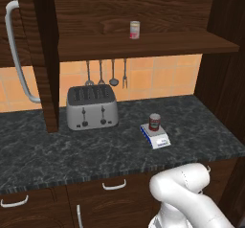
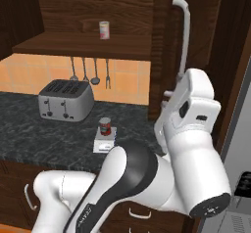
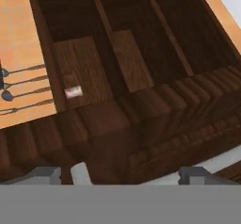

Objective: Pick the canned food and place it on the digital scale for weighing, and close the cabinet.

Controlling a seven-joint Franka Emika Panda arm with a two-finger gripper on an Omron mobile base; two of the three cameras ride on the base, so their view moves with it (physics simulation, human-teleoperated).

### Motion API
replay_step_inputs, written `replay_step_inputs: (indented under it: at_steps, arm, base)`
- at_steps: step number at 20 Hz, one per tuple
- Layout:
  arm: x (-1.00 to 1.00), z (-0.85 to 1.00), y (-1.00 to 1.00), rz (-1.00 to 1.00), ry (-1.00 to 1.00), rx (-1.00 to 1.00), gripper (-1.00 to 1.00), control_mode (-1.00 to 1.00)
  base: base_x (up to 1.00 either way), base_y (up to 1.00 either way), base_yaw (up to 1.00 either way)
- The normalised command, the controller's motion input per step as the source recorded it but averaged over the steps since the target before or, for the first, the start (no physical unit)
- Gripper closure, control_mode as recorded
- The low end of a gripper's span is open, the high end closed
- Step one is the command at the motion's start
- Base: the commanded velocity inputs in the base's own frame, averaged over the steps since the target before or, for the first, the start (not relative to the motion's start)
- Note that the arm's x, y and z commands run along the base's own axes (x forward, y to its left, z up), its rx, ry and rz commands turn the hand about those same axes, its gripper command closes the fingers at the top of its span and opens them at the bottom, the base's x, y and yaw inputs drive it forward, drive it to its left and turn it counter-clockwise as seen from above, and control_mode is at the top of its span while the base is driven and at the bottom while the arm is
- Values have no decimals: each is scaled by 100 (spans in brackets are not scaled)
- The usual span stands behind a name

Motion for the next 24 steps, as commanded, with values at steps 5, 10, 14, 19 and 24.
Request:
replay_step_inputs:
  at_steps: [5, 10, 14, 19, 24]
  arm:
    - [92, 2, 100, 15, 0, -8, -100, -100]
    - [87, 0, 99, 12, -3, -2, -100, -100]
    - [83, 0, 93, 11, -13, 0, -100, -100]
    - [88, 0, 69, 5, -15, -1, -100, -100]
    - [99, 0, 5, 1, -1, -1, -100, -100]
  base:
    - [0, 0, 0]
    - [0, 0, 0]
    - [0, 0, 0]
    - [0, 0, 0]
    - [0, 0, 0]
